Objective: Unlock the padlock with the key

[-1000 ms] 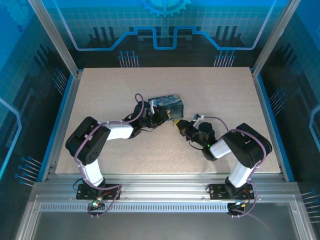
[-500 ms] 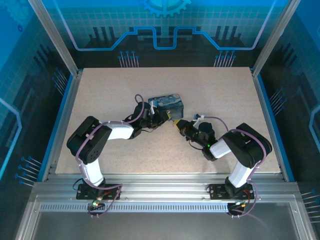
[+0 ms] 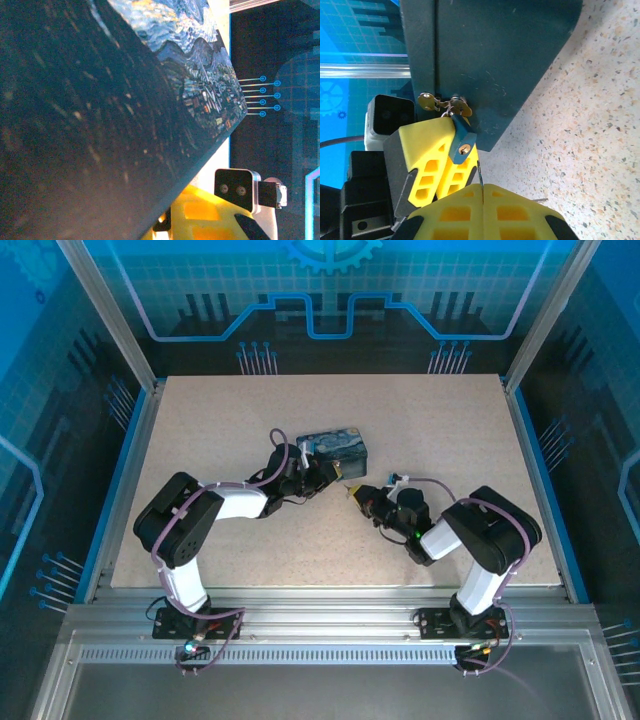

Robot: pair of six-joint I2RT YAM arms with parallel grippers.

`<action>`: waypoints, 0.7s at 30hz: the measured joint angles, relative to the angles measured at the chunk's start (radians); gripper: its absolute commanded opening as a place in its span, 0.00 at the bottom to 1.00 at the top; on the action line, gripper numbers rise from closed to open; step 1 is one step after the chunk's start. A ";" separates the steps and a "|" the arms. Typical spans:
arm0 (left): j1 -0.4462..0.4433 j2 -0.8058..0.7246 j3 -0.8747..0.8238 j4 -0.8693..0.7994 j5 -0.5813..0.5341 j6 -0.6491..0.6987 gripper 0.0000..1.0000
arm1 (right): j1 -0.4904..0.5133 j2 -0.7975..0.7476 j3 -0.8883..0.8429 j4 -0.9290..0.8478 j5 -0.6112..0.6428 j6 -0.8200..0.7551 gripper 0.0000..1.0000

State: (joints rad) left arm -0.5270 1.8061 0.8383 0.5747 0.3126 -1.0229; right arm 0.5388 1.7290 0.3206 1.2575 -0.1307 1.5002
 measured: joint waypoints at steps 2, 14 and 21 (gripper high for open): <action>0.000 0.002 0.000 0.004 0.000 0.000 0.00 | 0.000 0.000 0.003 0.000 0.000 0.000 0.00; 0.001 0.013 -0.005 0.023 0.011 -0.021 0.00 | 0.005 -0.002 0.029 -0.011 0.000 -0.012 0.00; 0.001 0.013 -0.005 0.044 0.014 -0.027 0.00 | 0.005 -0.002 0.034 -0.010 0.002 -0.016 0.00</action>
State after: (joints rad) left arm -0.5262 1.8191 0.8330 0.6186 0.3271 -1.0496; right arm 0.5434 1.7271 0.3542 1.2472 -0.1291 1.4837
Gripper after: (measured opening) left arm 0.111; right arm 0.062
